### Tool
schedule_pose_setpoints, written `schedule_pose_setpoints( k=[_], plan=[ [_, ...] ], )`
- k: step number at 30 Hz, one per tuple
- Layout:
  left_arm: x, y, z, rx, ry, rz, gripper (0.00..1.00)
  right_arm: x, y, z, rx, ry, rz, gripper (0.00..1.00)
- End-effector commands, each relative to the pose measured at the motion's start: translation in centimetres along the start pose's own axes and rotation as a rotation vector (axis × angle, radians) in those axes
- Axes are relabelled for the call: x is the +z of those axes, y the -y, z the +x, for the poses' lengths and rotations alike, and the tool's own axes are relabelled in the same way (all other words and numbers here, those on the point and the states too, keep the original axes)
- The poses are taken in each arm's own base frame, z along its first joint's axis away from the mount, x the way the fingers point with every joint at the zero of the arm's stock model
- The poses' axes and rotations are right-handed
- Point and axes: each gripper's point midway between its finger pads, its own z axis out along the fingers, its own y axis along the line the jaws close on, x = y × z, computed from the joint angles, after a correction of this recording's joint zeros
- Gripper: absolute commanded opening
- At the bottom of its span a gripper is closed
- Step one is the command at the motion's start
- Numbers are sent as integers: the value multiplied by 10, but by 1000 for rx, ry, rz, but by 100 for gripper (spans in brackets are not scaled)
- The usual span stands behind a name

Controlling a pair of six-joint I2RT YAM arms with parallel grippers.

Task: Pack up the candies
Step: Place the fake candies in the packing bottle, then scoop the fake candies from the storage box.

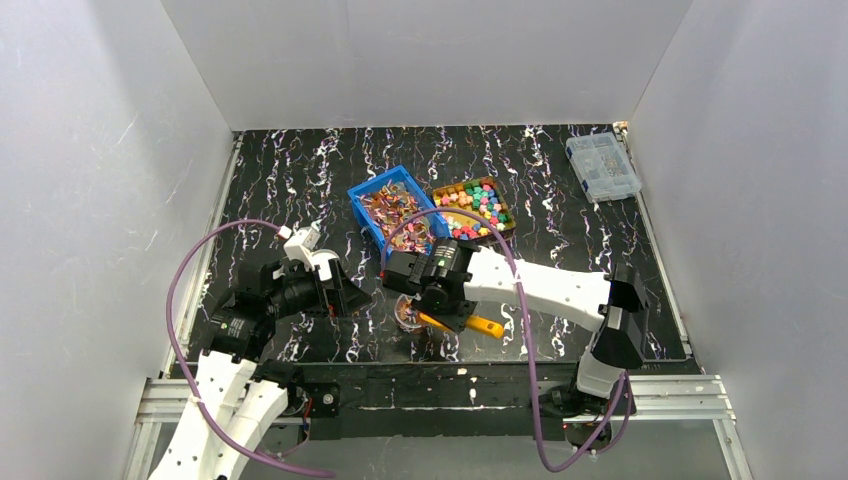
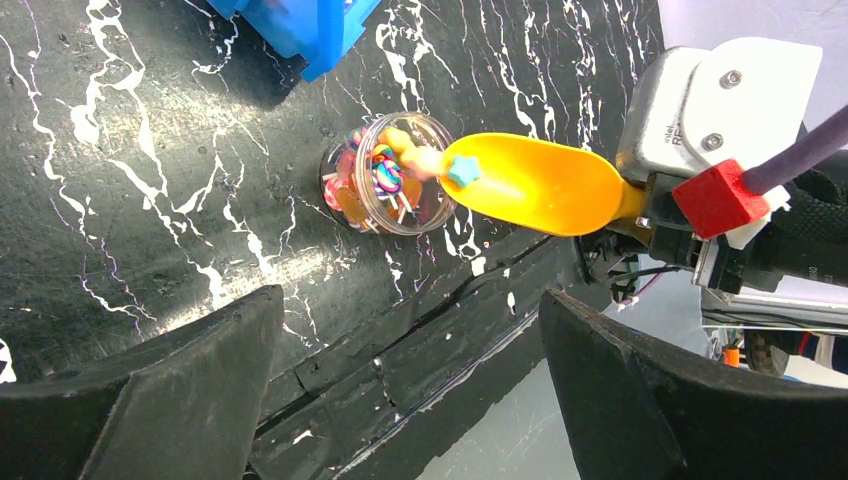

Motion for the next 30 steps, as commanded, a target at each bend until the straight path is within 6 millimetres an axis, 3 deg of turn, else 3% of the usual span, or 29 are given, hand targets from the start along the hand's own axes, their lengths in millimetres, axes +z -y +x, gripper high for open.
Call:
schedule_pose_setpoints(
  k=[1,12,24,30],
  plan=[
    [0,0,3,4,-1,4,98,-11,4,6,1,-43,0,1],
    [1,0,3,5,-1,8,98,-24,10,-2,47,9,-30,1],
    [6,-2,1,-25,-44,-9,98,-38,55,-16,138,152,73,1],
    [8,0,-10,-47,-50,-26,98,-52,90,-24,223,300,144,1]
  ],
)
